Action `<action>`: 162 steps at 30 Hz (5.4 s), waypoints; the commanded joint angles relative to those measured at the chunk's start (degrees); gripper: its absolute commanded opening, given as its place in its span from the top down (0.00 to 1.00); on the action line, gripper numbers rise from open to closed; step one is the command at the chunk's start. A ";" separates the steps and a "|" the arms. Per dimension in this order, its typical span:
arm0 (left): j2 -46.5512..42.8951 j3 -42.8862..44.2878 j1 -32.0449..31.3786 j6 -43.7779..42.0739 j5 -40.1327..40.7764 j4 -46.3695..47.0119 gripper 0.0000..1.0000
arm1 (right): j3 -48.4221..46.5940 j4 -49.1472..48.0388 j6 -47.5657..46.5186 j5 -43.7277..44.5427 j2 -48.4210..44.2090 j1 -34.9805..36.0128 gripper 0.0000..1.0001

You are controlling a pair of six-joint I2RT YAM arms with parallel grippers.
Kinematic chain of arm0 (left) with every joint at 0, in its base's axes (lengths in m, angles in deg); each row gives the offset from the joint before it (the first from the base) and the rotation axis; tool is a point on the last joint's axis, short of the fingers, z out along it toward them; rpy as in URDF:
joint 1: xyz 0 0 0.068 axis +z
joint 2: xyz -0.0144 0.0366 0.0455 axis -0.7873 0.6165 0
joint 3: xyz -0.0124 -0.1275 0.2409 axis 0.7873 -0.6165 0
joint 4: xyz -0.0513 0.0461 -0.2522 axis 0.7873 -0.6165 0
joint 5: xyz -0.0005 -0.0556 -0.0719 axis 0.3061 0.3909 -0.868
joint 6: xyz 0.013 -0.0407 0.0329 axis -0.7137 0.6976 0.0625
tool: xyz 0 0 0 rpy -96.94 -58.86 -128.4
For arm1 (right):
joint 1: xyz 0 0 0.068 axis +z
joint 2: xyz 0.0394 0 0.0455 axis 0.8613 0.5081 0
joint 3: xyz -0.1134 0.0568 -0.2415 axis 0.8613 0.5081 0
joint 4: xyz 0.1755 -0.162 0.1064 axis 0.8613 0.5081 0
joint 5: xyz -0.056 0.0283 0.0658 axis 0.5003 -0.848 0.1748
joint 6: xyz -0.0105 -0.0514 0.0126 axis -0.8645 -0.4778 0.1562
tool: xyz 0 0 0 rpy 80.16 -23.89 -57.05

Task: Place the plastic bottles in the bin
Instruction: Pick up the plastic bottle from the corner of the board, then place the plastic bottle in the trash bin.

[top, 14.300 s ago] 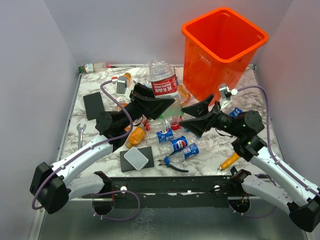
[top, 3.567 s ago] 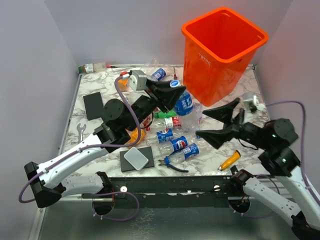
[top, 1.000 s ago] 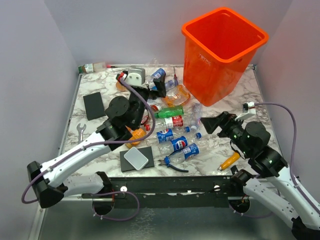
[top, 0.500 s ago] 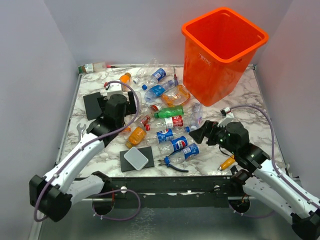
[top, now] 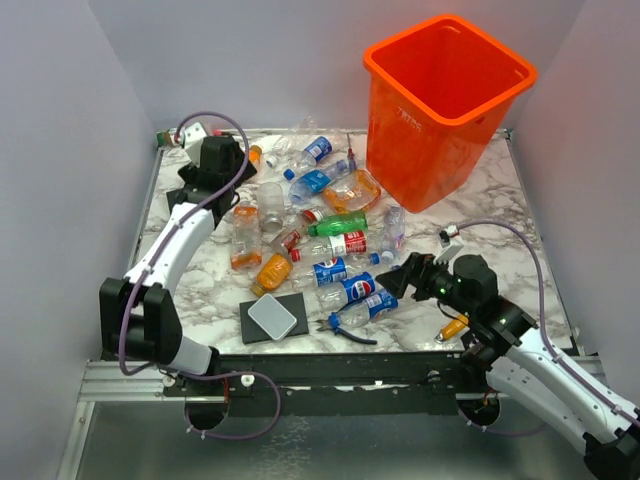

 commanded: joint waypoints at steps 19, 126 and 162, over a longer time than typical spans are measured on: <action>42.35 23.71 18.38 39.83 -2.59 33.41 0.05 | -3.66 2.86 -5.49 5.49 -4.52 0.33 0.04; 16.48 -1.33 13.24 34.08 -39.81 57.35 0.92 | -10.46 5.77 -12.20 11.94 -2.25 0.33 0.04; -28.63 -42.76 -24.63 10.13 -43.35 64.44 0.94 | -12.26 -39.66 13.85 -10.56 21.20 0.70 0.03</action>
